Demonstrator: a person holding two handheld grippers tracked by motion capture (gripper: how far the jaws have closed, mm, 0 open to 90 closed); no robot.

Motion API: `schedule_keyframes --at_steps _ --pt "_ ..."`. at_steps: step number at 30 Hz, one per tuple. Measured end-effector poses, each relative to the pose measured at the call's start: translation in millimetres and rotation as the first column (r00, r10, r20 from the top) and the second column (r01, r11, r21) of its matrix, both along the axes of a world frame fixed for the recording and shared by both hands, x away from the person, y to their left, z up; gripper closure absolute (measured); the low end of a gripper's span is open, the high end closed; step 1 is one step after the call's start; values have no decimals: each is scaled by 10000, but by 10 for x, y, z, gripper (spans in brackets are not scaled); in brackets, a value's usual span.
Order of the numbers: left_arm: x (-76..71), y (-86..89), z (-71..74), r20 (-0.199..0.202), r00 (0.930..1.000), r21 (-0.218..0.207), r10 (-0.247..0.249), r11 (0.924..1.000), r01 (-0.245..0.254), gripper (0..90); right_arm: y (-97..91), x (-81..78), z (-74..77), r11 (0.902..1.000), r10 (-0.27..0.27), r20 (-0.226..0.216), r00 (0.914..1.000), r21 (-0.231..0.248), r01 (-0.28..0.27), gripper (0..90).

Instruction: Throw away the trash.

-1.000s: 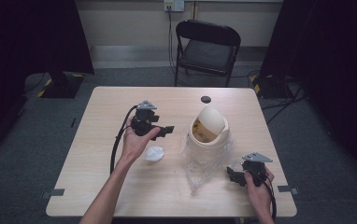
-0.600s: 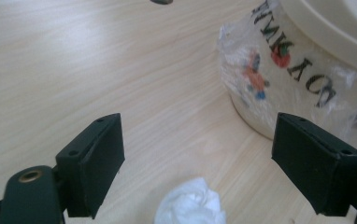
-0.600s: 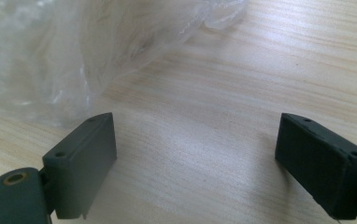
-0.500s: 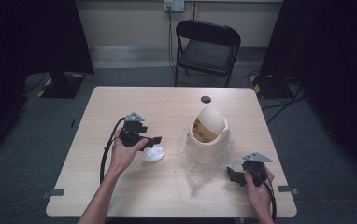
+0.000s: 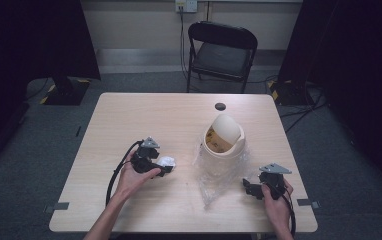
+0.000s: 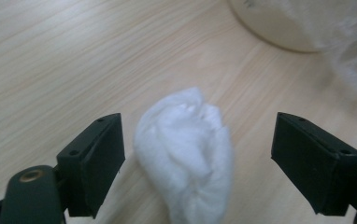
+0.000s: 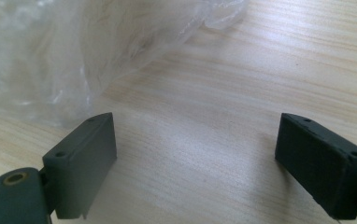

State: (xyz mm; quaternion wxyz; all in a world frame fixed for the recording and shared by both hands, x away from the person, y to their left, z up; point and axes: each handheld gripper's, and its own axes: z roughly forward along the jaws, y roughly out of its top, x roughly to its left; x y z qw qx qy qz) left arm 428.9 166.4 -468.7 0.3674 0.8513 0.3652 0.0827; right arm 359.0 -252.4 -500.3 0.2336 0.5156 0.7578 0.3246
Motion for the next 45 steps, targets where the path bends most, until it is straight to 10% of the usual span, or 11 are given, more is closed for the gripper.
schedule_keyframes --at_steps 18,25,33,45 --pt "-103 -32 -111 289 9995 1005 110 9948 -139 350 1 0 0 10000 20 12 10000 -12 -20 119" --pt "-116 -105 -132 232 9997 1366 4 9906 -36 550 2 -1 1 10000 24 17 10000 -16 -24 119" --pt "-98 -54 -160 246 9997 708 -65 9975 47 757 2 -2 0 10000 29 28 10000 -20 -29 120" --pt "-51 35 -160 -78 9999 -470 137 9988 -141 772 1 -4 0 10000 58 15 10000 6 -58 120"
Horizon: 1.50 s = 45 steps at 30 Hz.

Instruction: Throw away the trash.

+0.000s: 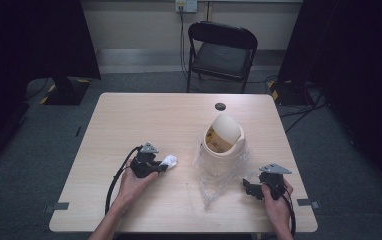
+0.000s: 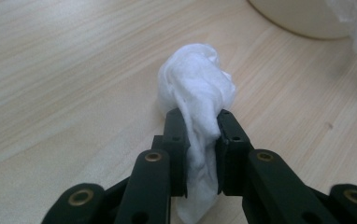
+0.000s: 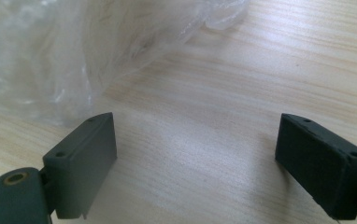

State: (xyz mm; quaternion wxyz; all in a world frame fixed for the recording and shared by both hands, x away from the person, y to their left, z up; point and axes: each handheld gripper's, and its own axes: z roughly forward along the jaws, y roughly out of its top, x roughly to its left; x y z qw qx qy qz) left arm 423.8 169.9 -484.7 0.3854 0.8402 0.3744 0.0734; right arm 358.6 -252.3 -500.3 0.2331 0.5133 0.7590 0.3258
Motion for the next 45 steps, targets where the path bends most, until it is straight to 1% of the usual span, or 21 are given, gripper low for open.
schedule_keyframes --at_steps 2,5,6,9,11,12,13,15,21,23,26,29,31,32,34,35,36,37,39,43,45 --pt "0 6 16 3 10000 21 -51 10000 51 772 -4 -4 0 10000 69 12 10000 -5 -69 119" --pt "-14 15 46 66 10000 -147 -29 9999 30 772 -6 -6 0 10000 75 -1 10000 -8 -75 120" --pt "-22 21 62 107 9999 -42 -11 10000 12 772 -5 -5 0 10000 76 6 10000 6 -76 119" --pt "-36 38 92 173 9998 -170 -26 9999 28 772 -4 -5 0 10000 74 6 10000 8 -74 119" --pt "-49 45 109 212 9998 -366 40 9993 -32 771 -4 -5 0 10000 74 5 10000 8 -74 119" --pt "-51 57 127 234 9997 -319 -30 9995 37 771 -4 -5 0 10000 74 7 10000 5 -74 119" --pt "-60 62 141 242 9997 -519 -35 9986 47 771 -4 -5 0 10000 74 5 10000 8 -74 119" --pt "-66 68 152 249 9997 -447 -56 9990 68 771 -4 -4 -1 10000 58 15 10000 9 -58 118" --pt "-113 84 233 460 9989 -643 -20 9979 50 772 -13 4 0 9998 174 -25 9998 12 -174 116" --pt "-123 92 253 574 9983 -725 113 9973 -71 772 -13 4 0 9999 172 -24 9998 10 -172 116" --pt "-121 87 250 555 9983 -767 159 9970 -116 773 -13 3 0 9999 168 -22 9999 7 -168 116" --pt "-137 63 286 594 9982 -794 76 9968 -28 773 -13 3 0 9999 168 -23 9999 7 -168 116" --pt "-152 37 332 742 9972 -735 -29 9973 84 773 -13 3 0 9999 169 -22 9999 7 -169 116" --pt "-171 16 372 796 9968 -880 -73 9960 143 773 -13 3 0 9999 170 -21 9999 4 -170 116" --pt "-204 -40 442 994 9947 -770 -256 9965 333 773 -12 3 0 9999 164 -17 9999 0 -164 116" --pt "-204 -40 442 994 9947 -770 -256 9965 333 773 -12 3 0 9999 164 -17 9999 0 -164 116" --pt "-217 -63 457 974 9947 -906 -337 9950 425 773 -12 3 0 9999 166 -18 9999 1 -166 116" --pt "-225 -86 465 1021 9940 -910 -393 9947 487 773 -13 3 0 9999 165 -21 9999 0 -165 116" --pt "-229 -128 489 1006 9936 -802 -517 9950 599 773 -13 3 0 9999 168 -22 9999 4 -168 116" --pt "-216 -219 585 1236 9899 -982 -688 9918 812 773 -12 3 0 9999 167 -16 9999 -3 -167 116" --pt "-208 -241 608 1314 9889 -975 -695 9918 827 773 -12 3 0 9999 166 -17 9999 -4 -166 116"
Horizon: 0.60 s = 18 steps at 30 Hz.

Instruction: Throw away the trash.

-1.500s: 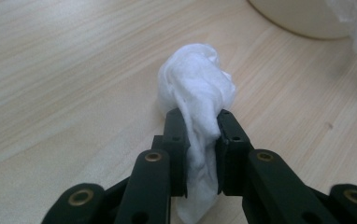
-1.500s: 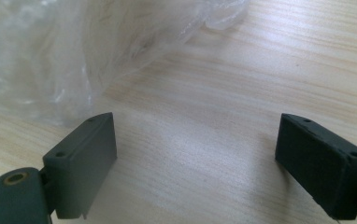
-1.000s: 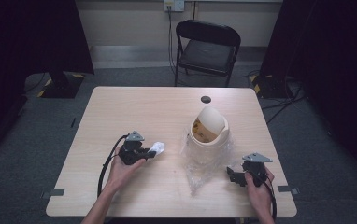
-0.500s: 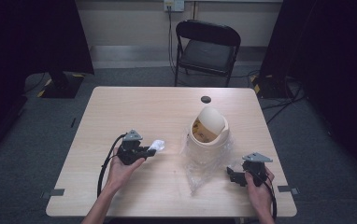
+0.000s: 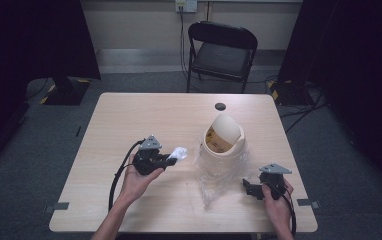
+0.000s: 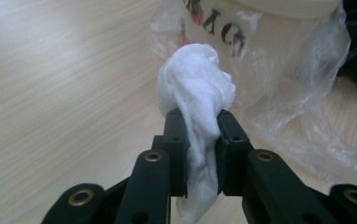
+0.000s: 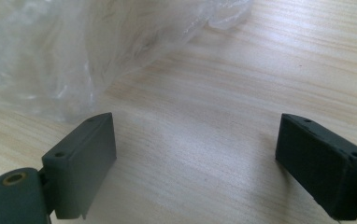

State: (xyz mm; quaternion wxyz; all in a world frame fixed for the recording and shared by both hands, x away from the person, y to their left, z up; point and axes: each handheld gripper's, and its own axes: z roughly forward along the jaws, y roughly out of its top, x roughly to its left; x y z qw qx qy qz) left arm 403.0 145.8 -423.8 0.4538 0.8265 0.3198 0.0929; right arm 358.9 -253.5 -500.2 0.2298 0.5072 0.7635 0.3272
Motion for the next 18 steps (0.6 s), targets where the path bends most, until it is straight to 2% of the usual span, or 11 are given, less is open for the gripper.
schedule_keyframes --at_steps 3,7,10,13,17,18 --pt "26 -54 56 60 9998 -193 -192 9996 193 773 -1 0 0 10000 6 3 10000 -3 -6 116" --pt "43 -117 144 159 9991 -189 -390 9990 393 773 1 -1 0 10000 -3 0 10000 0 3 116" --pt "56 -158 204 194 9986 -396 -489 9980 497 773 -1 0 0 10000 7 4 10000 -3 -7 116" --pt "59 -219 276 346 9972 -196 -661 9976 668 772 0 0 0 10000 -1 -2 10000 3 1 116" --pt "69 -295 343 403 9956 -273 -850 9959 861 772 0 0 0 10000 -2 -1 10000 4 2 116" --pt "68 -311 359 400 9955 -158 -856 9961 863 772 0 0 0 10000 -2 -1 10000 4 2 116"
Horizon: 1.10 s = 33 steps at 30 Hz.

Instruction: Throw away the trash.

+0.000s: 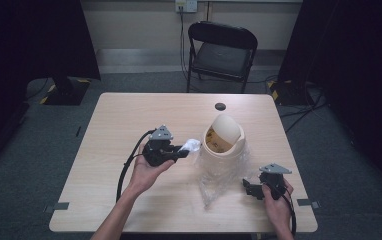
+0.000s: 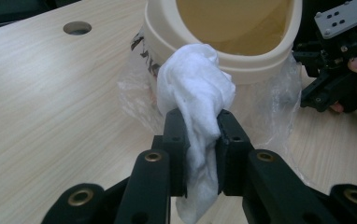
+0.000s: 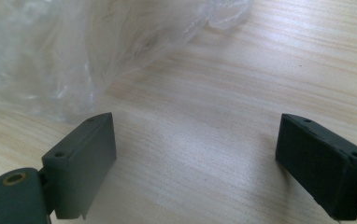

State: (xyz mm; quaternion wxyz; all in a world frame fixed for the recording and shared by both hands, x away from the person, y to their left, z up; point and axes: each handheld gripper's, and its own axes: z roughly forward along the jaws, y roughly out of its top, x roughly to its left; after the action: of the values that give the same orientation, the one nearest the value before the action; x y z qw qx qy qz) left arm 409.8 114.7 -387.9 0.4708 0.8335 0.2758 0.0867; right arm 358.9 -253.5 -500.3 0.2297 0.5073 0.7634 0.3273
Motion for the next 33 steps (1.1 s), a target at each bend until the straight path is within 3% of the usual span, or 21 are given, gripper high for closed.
schedule_keyframes --at_steps 18,33 --pt "120 -361 216 247 9973 355 -692 9970 683 765 1 -1 0 10000 -3 1 10000 -3 3 116" --pt "280 -622 274 24 9949 728 -1007 9923 1003 745 0 0 0 10000 7 6 10000 -12 -7 116"
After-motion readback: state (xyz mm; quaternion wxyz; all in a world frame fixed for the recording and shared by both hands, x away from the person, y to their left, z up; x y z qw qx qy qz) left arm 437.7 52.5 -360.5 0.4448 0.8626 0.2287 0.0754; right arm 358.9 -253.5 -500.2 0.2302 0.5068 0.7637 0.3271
